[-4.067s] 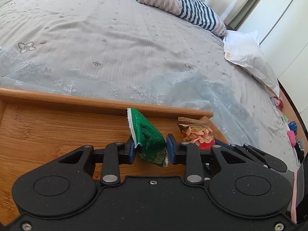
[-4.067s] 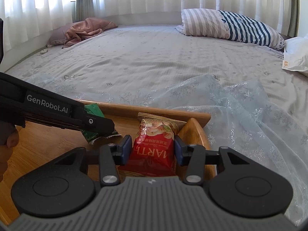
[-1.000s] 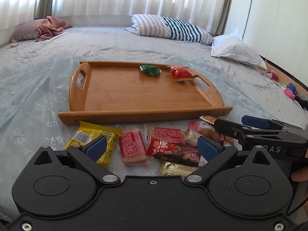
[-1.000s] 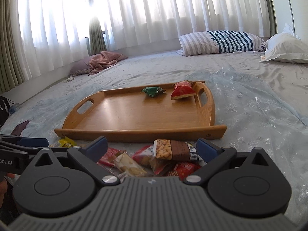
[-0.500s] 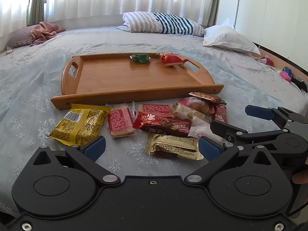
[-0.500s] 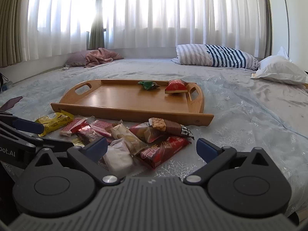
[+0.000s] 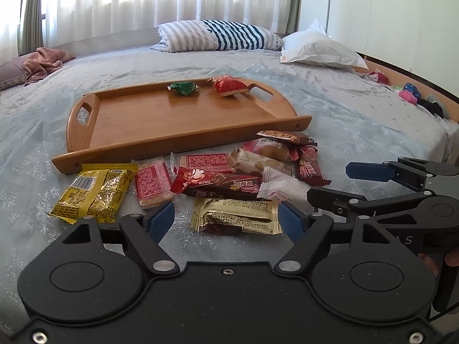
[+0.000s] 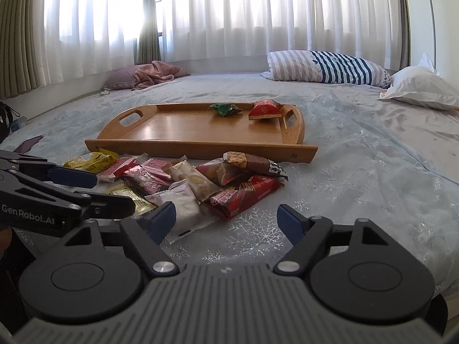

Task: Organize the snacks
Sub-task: 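Grasp the gold-wrapped bar with the left gripper while the right grasps the white packet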

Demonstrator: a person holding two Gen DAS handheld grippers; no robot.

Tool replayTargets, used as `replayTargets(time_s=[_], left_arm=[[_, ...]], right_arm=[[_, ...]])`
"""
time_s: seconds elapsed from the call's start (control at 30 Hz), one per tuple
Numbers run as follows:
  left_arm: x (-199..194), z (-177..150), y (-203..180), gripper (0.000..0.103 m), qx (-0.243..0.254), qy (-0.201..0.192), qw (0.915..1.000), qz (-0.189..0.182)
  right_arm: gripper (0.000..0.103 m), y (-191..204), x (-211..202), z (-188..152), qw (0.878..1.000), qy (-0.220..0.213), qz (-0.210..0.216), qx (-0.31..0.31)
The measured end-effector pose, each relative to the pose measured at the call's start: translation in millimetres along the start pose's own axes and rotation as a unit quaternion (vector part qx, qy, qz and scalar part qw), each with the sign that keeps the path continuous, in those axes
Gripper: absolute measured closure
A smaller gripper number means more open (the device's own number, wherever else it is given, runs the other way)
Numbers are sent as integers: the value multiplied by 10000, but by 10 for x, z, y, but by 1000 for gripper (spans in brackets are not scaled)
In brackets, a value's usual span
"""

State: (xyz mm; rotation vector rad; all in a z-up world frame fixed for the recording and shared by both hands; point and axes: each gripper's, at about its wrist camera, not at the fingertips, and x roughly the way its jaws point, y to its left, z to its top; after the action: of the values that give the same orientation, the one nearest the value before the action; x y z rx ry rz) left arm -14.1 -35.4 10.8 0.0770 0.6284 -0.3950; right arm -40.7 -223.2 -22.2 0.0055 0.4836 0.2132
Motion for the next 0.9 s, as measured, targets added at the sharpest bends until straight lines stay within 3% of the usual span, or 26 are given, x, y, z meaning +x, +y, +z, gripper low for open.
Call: replayTargets(time_s=[0.2, 0.3, 0.5, 0.67, 0.8, 0.9], left_arm=[[53, -2, -33, 26, 40, 136, 9998, -152], [38, 3, -26, 26, -2, 176, 9992, -362], [121, -9, -49, 27, 117, 223, 9993, -278], [146, 4, -55, 50, 171, 351, 9990, -210], [66, 62, 19, 52, -134, 463, 9981, -382], [-4, 82, 46, 52, -135, 422, 9986, -271]], right_arm=[[36, 34, -22, -11, 9999, -41, 35, -89], [37, 37, -33, -8, 9999, -28, 58, -155], [39, 29, -61, -22, 9996, 16, 53, -262], [40, 30, -70, -37, 9997, 33, 82, -223], [40, 66, -89, -29, 9994, -19, 188, -274], [41, 102, -80, -14, 9990, -46, 327, -298]])
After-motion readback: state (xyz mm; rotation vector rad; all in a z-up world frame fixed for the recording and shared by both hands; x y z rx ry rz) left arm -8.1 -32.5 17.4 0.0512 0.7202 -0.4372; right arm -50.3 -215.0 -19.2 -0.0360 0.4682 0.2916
